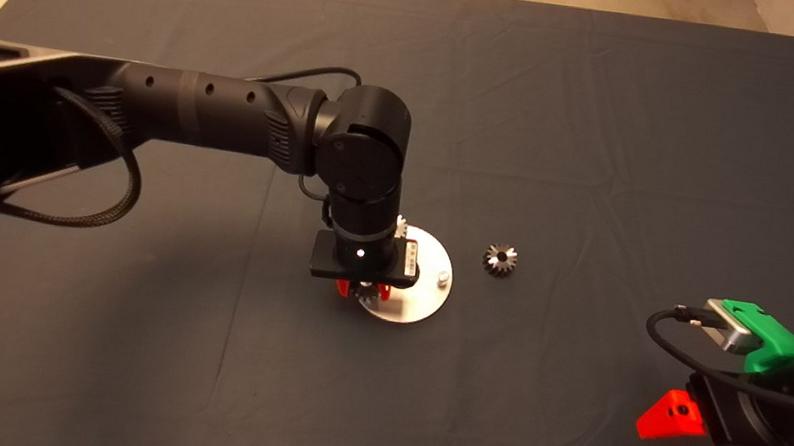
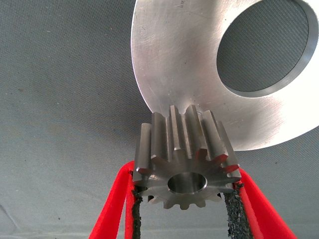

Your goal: Install three planetary gears onto the carrier pins

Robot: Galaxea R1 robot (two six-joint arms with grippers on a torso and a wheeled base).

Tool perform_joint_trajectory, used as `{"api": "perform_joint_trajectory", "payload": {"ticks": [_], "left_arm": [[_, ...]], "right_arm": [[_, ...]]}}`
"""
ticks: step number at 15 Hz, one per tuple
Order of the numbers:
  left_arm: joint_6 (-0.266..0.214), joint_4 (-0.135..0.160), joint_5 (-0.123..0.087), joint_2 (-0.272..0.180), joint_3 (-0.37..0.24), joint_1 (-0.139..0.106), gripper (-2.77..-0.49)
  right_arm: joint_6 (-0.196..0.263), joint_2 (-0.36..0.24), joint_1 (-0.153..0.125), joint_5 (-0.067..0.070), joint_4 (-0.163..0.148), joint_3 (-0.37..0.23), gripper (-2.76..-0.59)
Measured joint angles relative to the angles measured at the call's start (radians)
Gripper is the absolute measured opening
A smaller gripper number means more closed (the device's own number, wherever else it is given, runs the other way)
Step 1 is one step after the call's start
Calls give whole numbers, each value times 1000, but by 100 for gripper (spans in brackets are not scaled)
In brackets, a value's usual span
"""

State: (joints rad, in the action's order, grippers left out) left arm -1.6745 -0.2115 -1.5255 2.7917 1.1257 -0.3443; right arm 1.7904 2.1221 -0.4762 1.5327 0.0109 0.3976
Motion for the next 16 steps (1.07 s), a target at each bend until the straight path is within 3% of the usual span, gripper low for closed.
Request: {"api": "perform_joint_trajectory", "payload": {"ticks": [16], "left_arm": [[-23, 8, 0, 9, -23, 0, -240]], "right_arm": [[0, 0, 0, 0, 0, 0, -61]]}}
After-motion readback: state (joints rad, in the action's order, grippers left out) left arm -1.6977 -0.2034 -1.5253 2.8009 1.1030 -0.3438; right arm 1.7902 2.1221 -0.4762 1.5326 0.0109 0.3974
